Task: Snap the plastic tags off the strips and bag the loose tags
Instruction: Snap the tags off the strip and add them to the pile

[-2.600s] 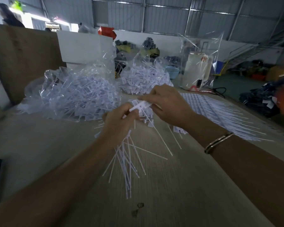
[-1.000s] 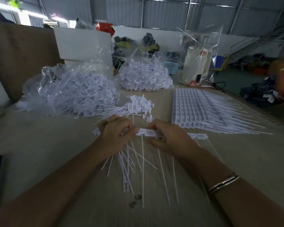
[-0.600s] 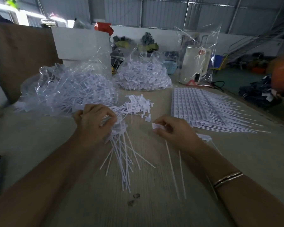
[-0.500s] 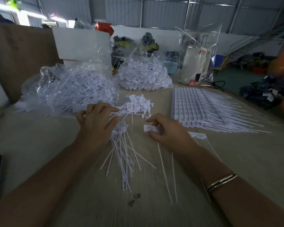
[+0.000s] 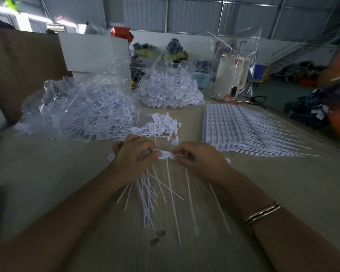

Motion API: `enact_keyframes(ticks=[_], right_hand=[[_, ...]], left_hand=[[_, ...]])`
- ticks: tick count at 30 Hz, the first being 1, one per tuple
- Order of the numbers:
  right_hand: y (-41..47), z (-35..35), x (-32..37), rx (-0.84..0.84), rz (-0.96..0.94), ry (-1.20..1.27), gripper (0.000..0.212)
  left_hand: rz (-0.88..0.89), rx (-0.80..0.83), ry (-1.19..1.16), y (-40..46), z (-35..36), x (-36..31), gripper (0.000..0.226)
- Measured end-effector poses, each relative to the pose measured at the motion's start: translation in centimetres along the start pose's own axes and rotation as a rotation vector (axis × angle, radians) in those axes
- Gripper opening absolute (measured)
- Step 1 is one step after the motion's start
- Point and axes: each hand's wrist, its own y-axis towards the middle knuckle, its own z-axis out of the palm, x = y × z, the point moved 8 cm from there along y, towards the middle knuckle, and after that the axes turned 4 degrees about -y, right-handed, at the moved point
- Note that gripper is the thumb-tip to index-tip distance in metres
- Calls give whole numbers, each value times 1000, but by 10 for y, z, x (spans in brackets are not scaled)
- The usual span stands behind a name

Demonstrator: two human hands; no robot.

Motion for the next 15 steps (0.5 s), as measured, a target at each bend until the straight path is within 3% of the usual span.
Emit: enact_keyframes(ticks=[3,6,11,15], right_hand=[[-1,-6,-10,-18,34,85,15],[-6,-17,-26,-67,76,92,12],[-1,-6,-8,-90,33,134,22],[5,2,22,-102,-64,123,26]], left_hand=[[108,-62,-1,-1,-13,-8,40],[27,-166,25,-1,-35,9,42],[-148,-137,362,-6,-35,26,61],[-40,31,78,3,3,4,53]])
